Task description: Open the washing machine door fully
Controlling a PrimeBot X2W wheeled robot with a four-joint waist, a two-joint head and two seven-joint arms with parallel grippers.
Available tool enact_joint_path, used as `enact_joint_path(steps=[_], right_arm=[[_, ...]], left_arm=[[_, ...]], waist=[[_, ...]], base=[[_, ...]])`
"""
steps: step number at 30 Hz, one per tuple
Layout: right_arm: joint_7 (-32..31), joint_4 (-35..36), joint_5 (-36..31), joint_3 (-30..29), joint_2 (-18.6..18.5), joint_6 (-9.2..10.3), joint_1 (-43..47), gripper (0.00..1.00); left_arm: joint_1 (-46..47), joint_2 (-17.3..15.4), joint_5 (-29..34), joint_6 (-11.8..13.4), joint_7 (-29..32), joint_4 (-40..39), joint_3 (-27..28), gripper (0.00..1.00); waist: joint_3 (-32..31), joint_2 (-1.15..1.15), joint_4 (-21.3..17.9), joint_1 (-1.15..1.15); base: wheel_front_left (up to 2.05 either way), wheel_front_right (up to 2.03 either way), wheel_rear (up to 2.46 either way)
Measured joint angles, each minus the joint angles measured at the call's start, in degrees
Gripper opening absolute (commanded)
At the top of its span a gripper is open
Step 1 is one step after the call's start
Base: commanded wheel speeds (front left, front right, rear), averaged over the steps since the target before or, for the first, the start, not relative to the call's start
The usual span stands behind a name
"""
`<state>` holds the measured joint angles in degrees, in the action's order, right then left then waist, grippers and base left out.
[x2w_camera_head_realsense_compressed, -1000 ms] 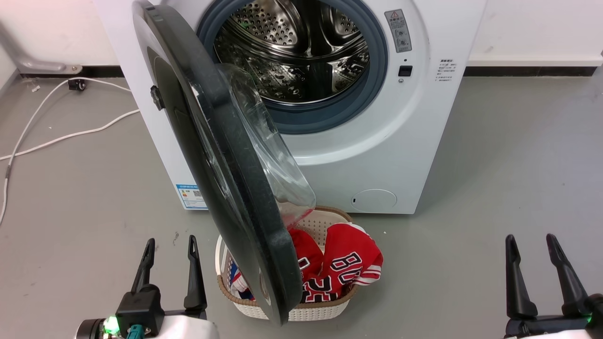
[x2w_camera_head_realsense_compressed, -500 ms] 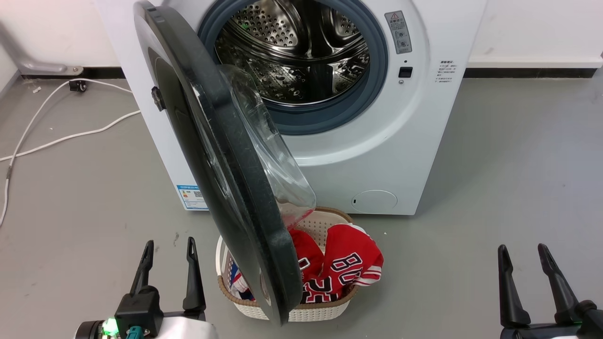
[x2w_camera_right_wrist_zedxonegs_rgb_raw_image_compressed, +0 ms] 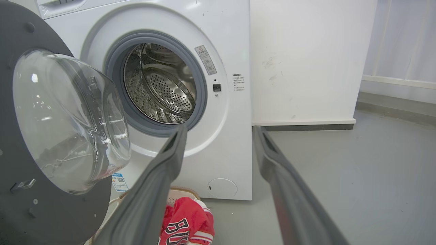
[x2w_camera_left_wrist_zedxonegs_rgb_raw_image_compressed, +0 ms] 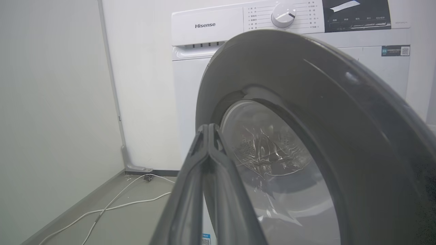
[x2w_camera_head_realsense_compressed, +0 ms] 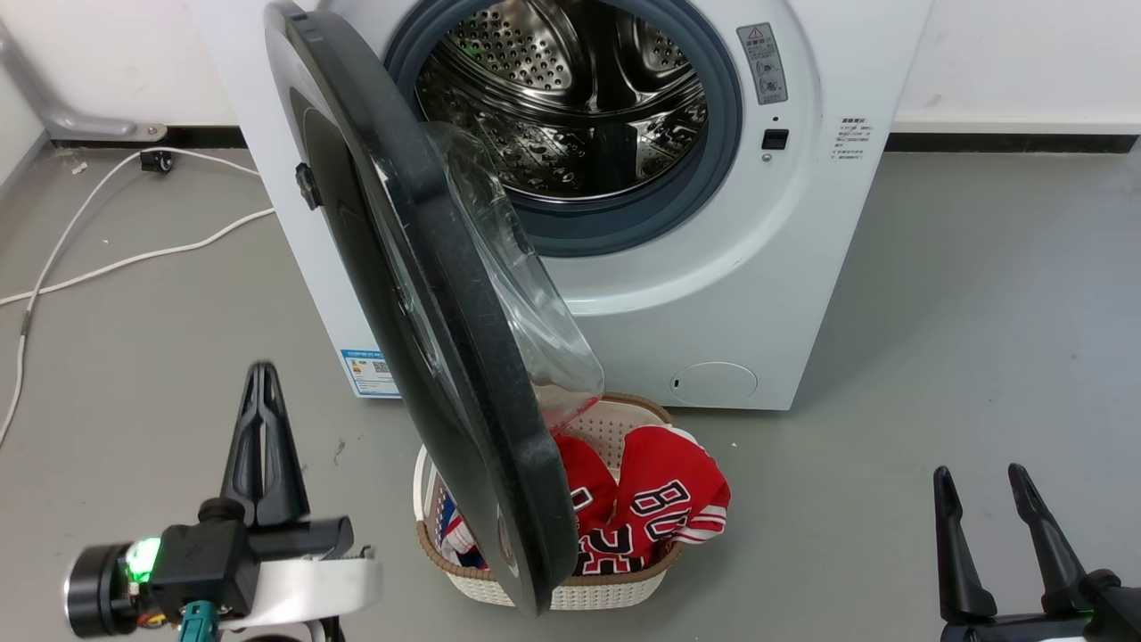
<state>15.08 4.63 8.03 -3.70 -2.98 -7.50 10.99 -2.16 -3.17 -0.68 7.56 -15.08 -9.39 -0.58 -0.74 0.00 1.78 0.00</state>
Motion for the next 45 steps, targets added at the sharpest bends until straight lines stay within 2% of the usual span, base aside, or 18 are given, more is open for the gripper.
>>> enact_joint_path(steps=[8, 19, 31, 40, 45], right_arm=[[0.0, 0.1, 0.3, 0.5, 0.0, 0.00, 0.0, 1.00], [0.0, 0.1, 0.3, 1.1, 0.0, 0.00, 0.0, 1.00], [0.0, -0.2, 0.1, 1.9, 0.0, 0.00, -0.1, 1.00], [0.0, -0.6, 0.1, 2.2, 0.0, 0.00, -0.2, 1.00], [0.0, -0.7, 0.1, 2.4, 0.0, 0.00, -0.3, 1.00]], left_arm=[[2.5, -0.6, 3.4, 0.0, 0.0, -10.2, -4.4, 0.00], [5.0, -1.7, 6.1, -1.5, 0.0, -15.7, -14.8, 0.00], [7.5, -1.2, 6.0, -3.7, 0.0, -13.9, -27.4, 0.00], [7.9, -0.8, 5.4, -3.9, 0.0, -11.5, -33.1, 0.00], [6.9, -1.9, 5.0, -4.4, 0.0, -9.2, -35.6, 0.00]], waist=[[0.1, 0.00, 0.3, 0.00], [0.1, 0.00, 0.4, 0.00], [0.1, 0.00, 0.5, 0.00], [0.3, 0.00, 0.6, 0.00], [0.3, 0.00, 0.6, 0.00]], base=[[0.00, 0.00, 0.00], [0.00, 0.00, 0.00], [0.00, 0.00, 0.00], [0.00, 0.00, 0.00], [0.00, 0.00, 0.00]])
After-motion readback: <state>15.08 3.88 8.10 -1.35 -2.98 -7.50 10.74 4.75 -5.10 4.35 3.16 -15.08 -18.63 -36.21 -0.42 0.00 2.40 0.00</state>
